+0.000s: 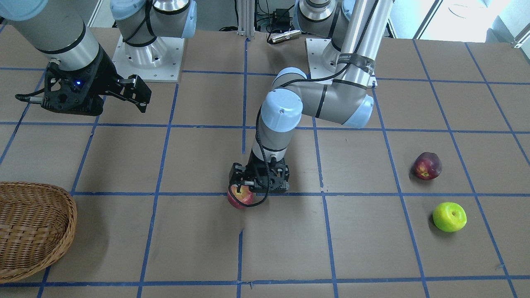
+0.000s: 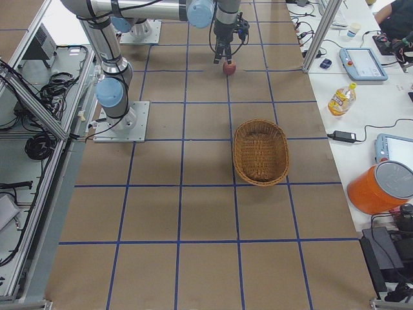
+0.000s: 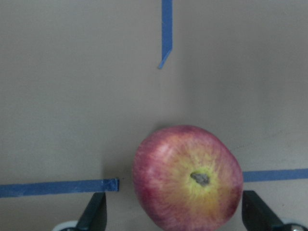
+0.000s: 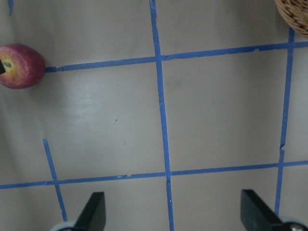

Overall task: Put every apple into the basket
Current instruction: 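Carry the red apple to the table center with the left gripper, then grasp the red apple with the right gripper while the left gripper releases it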

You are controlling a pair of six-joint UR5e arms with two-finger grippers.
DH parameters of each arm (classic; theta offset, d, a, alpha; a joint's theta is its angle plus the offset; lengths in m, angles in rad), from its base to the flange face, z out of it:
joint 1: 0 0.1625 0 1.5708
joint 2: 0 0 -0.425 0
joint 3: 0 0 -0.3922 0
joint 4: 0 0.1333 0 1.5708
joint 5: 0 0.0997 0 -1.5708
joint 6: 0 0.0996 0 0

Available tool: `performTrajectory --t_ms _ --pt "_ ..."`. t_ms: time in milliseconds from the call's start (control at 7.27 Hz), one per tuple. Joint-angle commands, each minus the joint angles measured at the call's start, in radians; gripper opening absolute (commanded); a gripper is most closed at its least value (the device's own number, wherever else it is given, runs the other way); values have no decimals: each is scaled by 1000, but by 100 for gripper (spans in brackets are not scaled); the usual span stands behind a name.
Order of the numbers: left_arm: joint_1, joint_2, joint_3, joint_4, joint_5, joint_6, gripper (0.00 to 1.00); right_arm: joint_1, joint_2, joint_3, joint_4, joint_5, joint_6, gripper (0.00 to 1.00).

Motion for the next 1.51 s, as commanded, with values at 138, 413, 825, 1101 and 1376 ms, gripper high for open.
performTrajectory --t_ms 138,413,825,1101,1376 --pt "288 164 211 -544 -34 204 100 74 73 -14 -155 53 24 100" --pt "594 191 232 -668 -26 468 100 229 196 -14 -306 54 233 100" --pt "865 118 182 -702 1 836 100 320 336 -13 -421 54 385 100" --pt "887 85 116 -608 130 1044 100 360 417 -14 -524 57 484 100" --pt "893 111 24 -578 132 1172 100 378 488 -19 -589 55 496 100"
